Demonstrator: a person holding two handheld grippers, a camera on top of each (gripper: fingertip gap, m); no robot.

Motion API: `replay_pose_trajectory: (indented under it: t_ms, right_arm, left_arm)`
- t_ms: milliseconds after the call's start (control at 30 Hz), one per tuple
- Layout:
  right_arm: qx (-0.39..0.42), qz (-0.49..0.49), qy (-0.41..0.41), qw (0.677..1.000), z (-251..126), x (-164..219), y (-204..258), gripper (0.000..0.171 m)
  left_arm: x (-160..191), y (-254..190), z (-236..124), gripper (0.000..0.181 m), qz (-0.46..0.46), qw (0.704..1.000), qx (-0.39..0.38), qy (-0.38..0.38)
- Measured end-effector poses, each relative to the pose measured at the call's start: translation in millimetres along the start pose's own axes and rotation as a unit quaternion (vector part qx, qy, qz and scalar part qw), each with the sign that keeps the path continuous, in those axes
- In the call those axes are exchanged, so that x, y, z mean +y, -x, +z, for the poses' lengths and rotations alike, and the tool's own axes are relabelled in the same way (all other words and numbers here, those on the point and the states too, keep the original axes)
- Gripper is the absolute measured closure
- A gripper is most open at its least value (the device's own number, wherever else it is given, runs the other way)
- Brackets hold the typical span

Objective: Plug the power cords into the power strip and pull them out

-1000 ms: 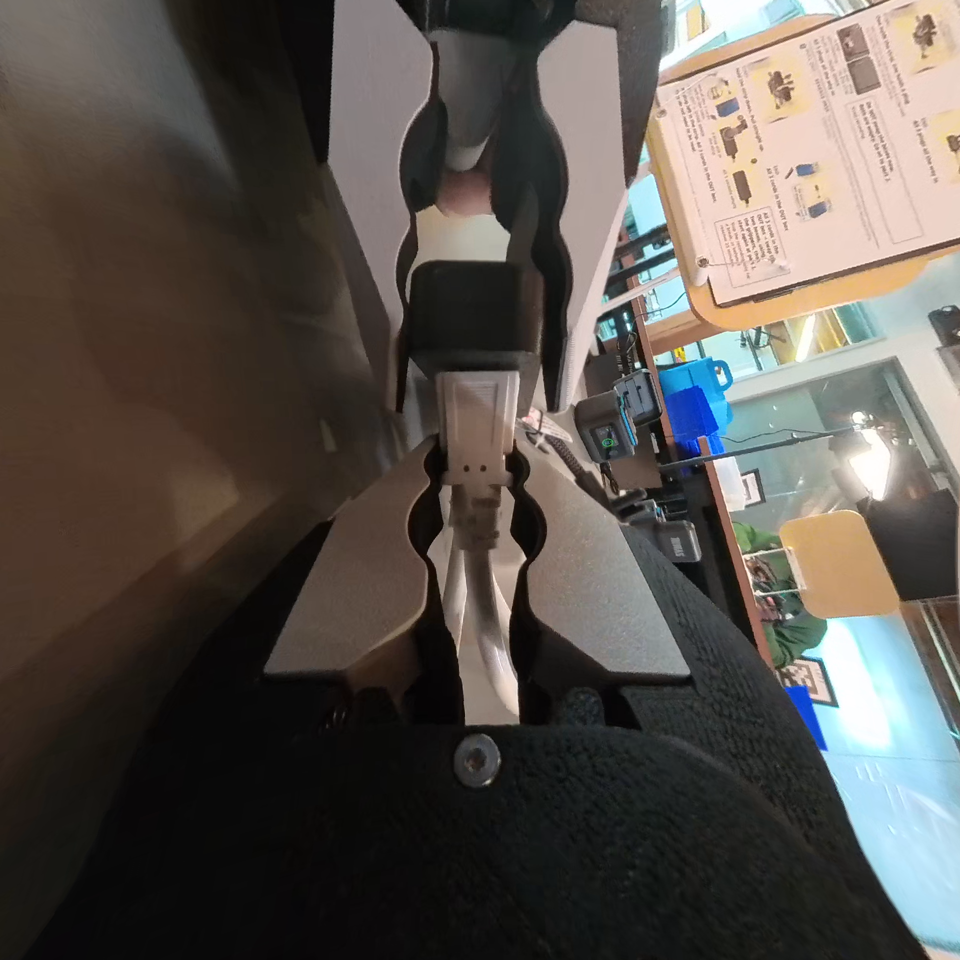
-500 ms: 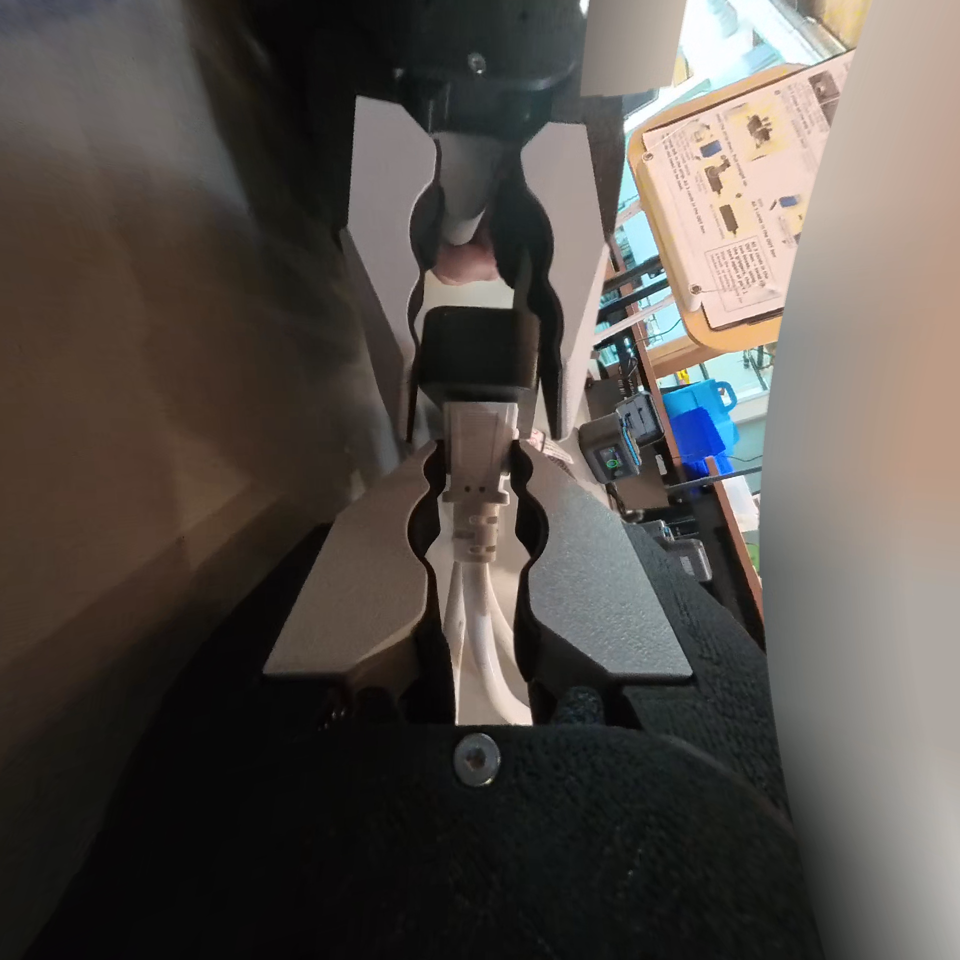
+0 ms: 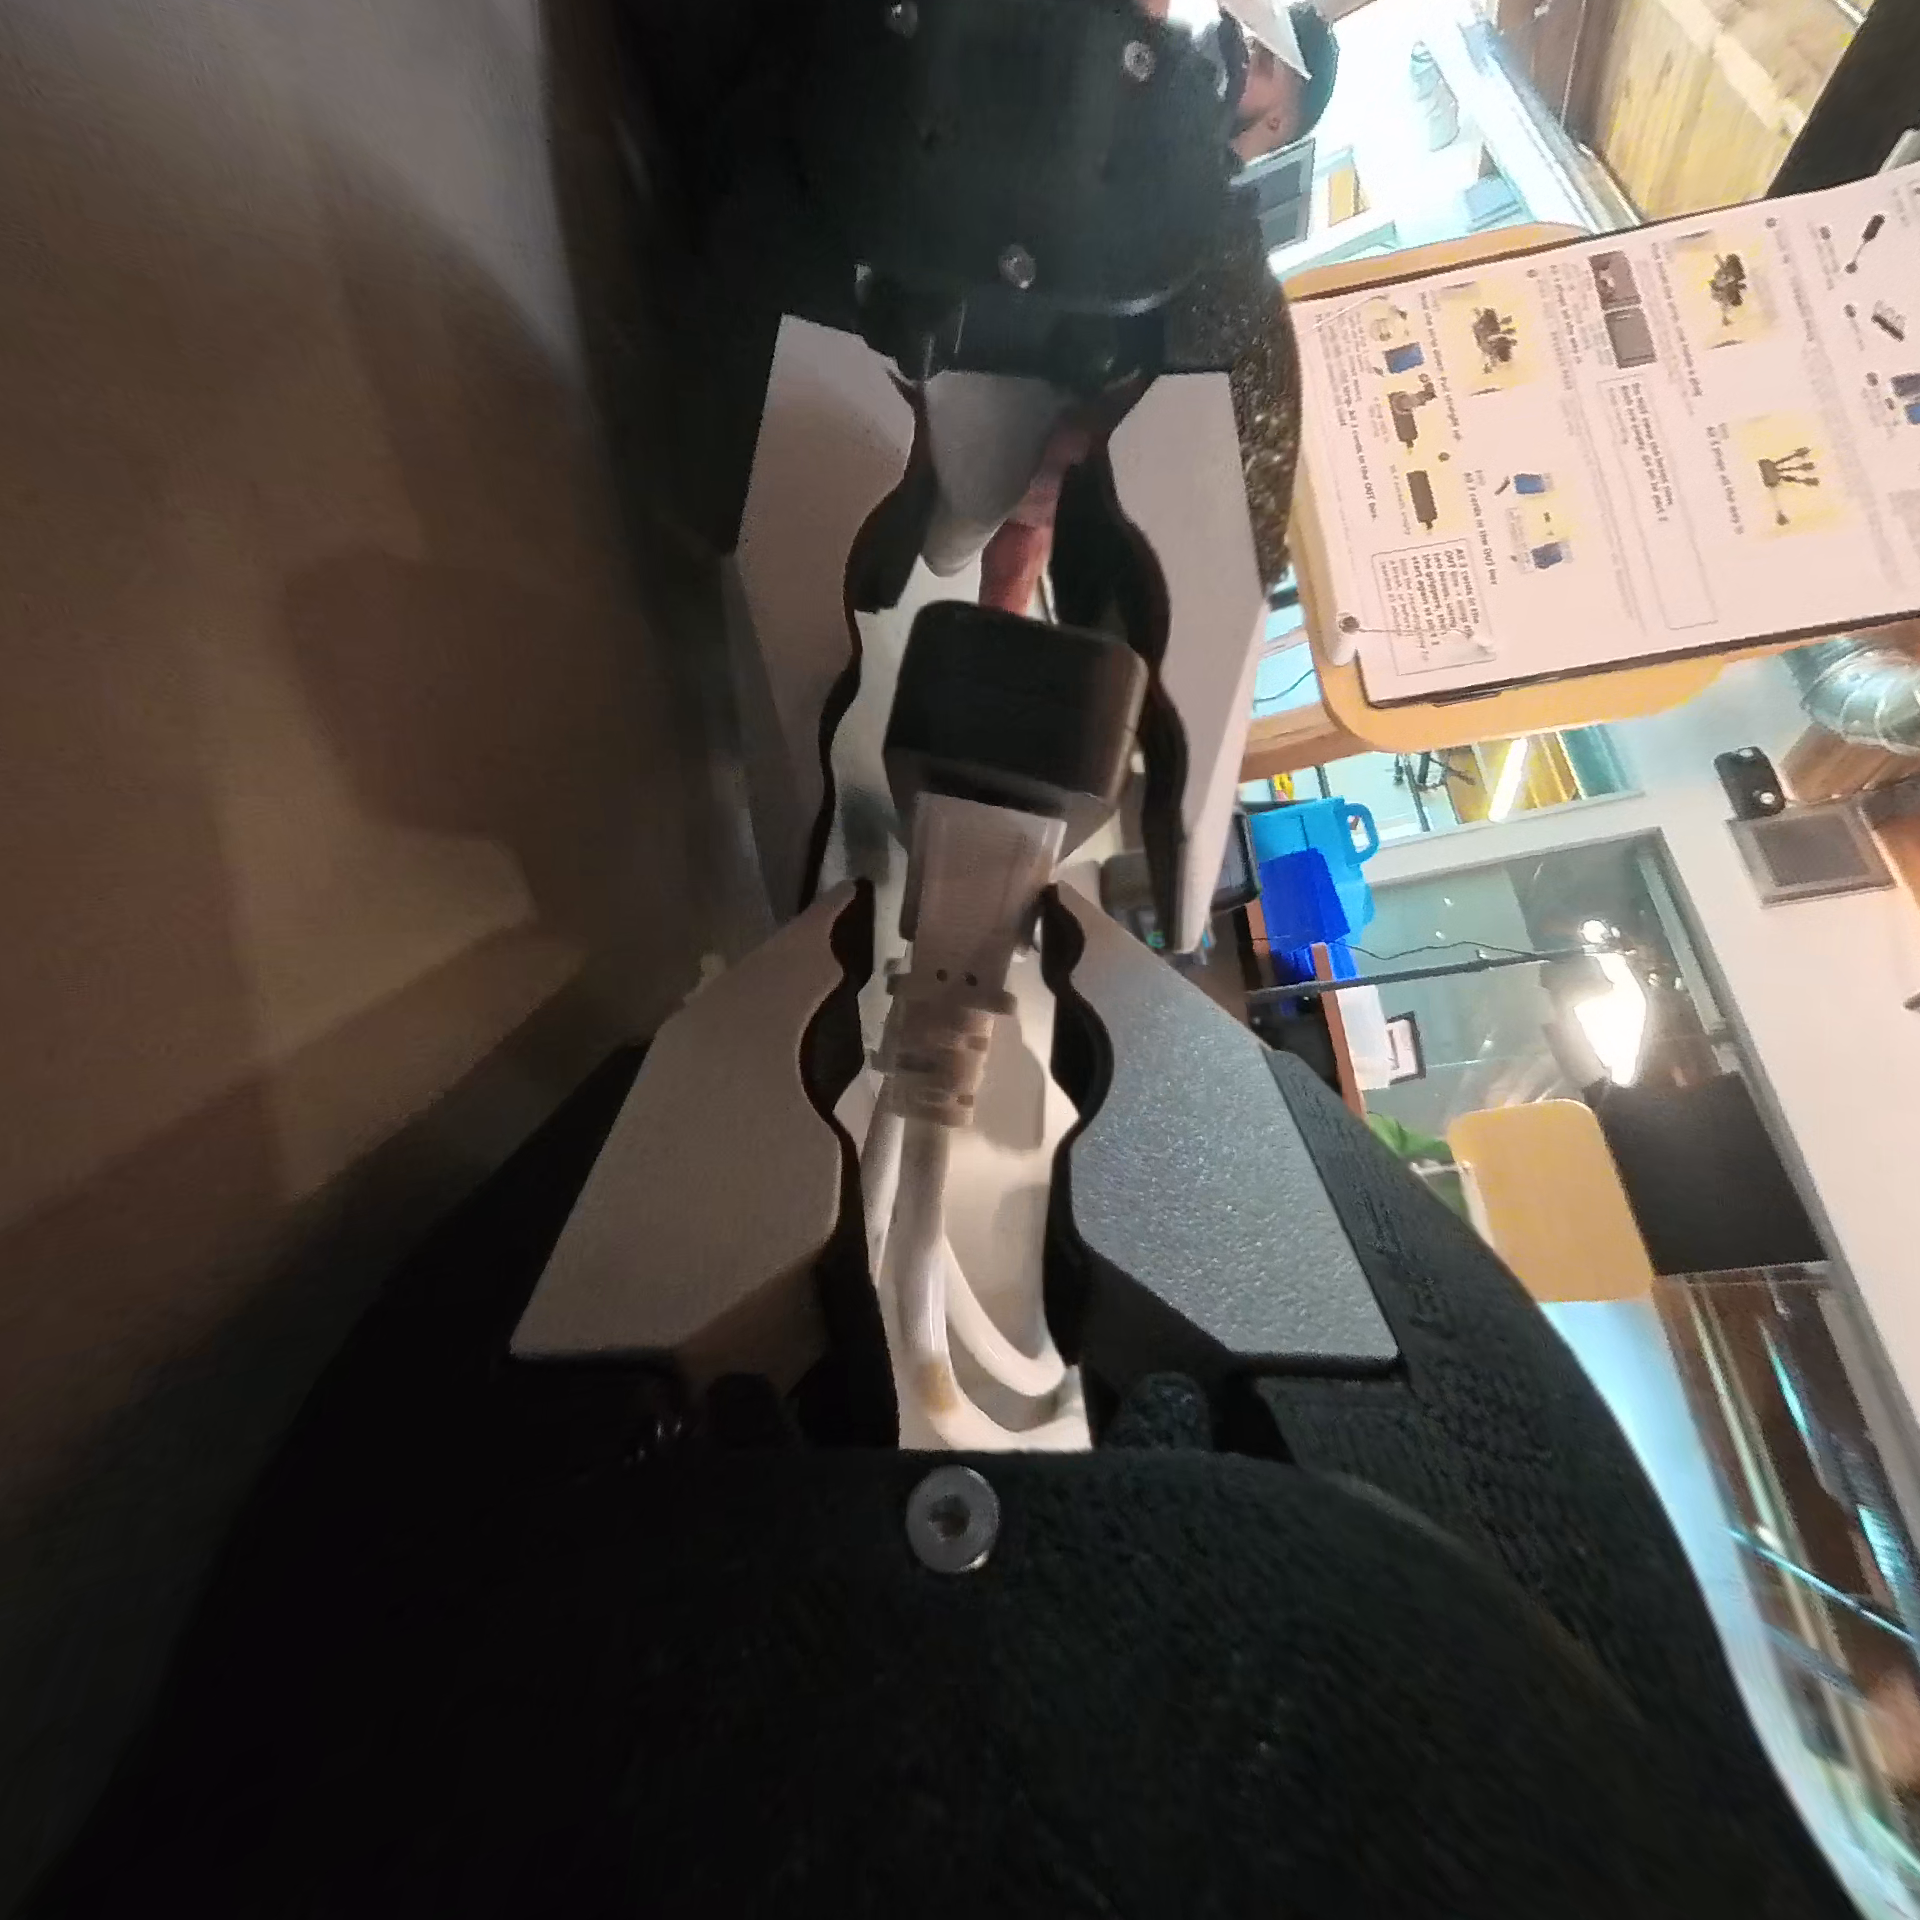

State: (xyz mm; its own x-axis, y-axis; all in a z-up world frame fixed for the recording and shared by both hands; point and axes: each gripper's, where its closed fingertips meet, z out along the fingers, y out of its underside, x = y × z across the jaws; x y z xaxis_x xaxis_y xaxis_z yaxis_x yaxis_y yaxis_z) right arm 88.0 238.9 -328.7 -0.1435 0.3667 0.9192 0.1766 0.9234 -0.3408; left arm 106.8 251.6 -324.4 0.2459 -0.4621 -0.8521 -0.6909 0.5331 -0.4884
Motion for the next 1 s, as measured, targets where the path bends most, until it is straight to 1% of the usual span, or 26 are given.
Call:
replay_pose_trajectory:
  t_ms: [133,200,267,333,400,467,533,600,667,800,1000]
  right_arm:
    - [0.014,-0.026,0.000,1.000,-2,-4,-1,0.134]
    - [0.023,-0.030,-0.006,0.999,-4,-7,-4,0.123]
    - [0.025,-0.028,-0.010,0.999,-6,-8,-4,0.121]
    - [0.021,-0.025,-0.010,0.999,-6,-8,-2,0.123]
    - [0.022,-0.026,-0.008,0.999,-5,-7,-2,0.125]
    - [0.029,-0.041,0.008,0.999,-4,-2,-2,0.130]
    - [0.026,-0.045,0.018,0.998,-2,3,0,0.131]
    - [0.017,-0.019,0.017,1.000,-1,5,0,0.132]
    - [0.012,0.002,0.010,1.000,-1,5,0,0.137]
    - [0.005,0.011,0.009,1.000,0,5,-1,0.144]
    - [-0.010,0.045,0.028,0.999,1,11,-3,0.146]
  left_arm:
    - [-3,0,-4,0.111,0.012,1.000,-0.002,-0.019]
    - [-6,1,-4,0.106,0.016,0.999,-0.007,-0.030]
    - [-8,2,-5,0.100,0.012,0.999,-0.012,-0.039]
    - [-7,3,-5,0.100,0.008,0.999,-0.011,-0.040]
    - [-6,2,-5,0.105,0.008,0.999,-0.007,-0.039]
    - [-8,3,-7,0.117,0.015,0.999,-0.011,-0.043]
    - [-10,8,-9,0.133,0.020,0.998,-0.026,-0.050]
    - [-8,6,-8,0.136,0.019,0.999,-0.020,-0.046]
    - [-7,6,-7,0.136,0.028,0.999,-0.021,-0.040]
    - [-6,5,-7,0.136,0.031,0.999,-0.013,-0.028]
    - [-1,7,-3,0.136,0.014,1.000,-0.015,0.021]
